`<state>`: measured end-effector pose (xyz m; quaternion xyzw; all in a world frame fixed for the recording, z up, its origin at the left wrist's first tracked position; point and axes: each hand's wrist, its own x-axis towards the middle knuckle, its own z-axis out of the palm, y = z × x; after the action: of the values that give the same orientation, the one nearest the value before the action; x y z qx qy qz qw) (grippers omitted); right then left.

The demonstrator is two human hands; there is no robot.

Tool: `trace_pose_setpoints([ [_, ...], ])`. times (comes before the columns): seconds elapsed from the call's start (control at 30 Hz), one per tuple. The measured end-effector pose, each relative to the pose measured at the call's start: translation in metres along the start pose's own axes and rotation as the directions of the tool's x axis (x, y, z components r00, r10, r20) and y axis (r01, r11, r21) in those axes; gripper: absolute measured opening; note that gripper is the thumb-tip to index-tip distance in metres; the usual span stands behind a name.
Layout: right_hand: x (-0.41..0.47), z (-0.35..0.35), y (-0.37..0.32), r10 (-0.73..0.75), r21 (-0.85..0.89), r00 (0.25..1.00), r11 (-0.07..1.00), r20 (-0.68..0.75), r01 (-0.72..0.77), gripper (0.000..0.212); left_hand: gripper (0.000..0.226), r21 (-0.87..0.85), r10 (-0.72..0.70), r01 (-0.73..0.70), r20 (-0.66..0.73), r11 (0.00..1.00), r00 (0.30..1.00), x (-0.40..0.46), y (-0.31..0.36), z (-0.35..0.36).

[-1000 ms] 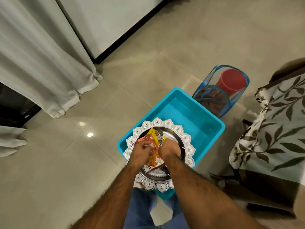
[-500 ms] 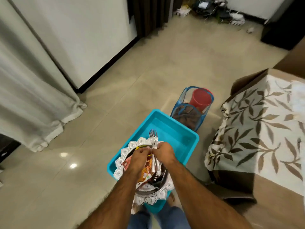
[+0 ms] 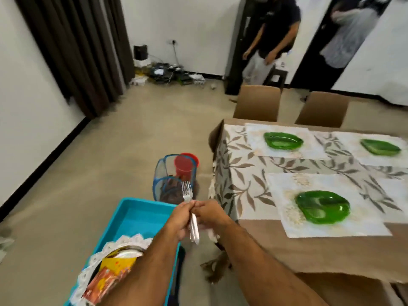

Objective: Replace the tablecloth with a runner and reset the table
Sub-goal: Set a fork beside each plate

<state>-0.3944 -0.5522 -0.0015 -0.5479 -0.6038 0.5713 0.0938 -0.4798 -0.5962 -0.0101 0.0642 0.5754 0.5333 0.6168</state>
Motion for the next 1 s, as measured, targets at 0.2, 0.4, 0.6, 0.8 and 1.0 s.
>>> trace_pose_setpoints([
  [0.2,-0.024,-0.093,0.031,0.179,0.13,0.982,0.977,-0.057,-0.171,0.015,0.034,0.135,-0.065,0.047,0.134,0.99,0.989,0.005,-0.025,0.116],
  [0.4,-0.024,-0.198,0.081,0.15,0.281,0.966,0.956,-0.21,-0.087,0.009,0.035,0.222,-0.07,0.031,0.168,0.975,0.983,0.017,-0.056,0.2],
  [0.6,-0.023,-0.251,0.102,0.177,0.399,0.946,0.915,-0.273,-0.056,0.006,0.028,0.282,-0.068,0.014,0.182,0.959,0.981,0.039,-0.067,0.248],
  [0.8,0.019,-0.277,0.126,0.2,0.244,0.856,0.966,-0.476,-0.09,0.012,0.018,0.392,-0.123,0.033,0.205,0.919,0.971,0.083,-0.071,0.289],
  [1.0,0.037,-0.311,0.113,0.252,0.051,0.769,0.96,-0.587,-0.275,0.022,0.021,0.49,-0.191,0.046,0.249,0.87,0.95,0.137,-0.068,0.329],
])
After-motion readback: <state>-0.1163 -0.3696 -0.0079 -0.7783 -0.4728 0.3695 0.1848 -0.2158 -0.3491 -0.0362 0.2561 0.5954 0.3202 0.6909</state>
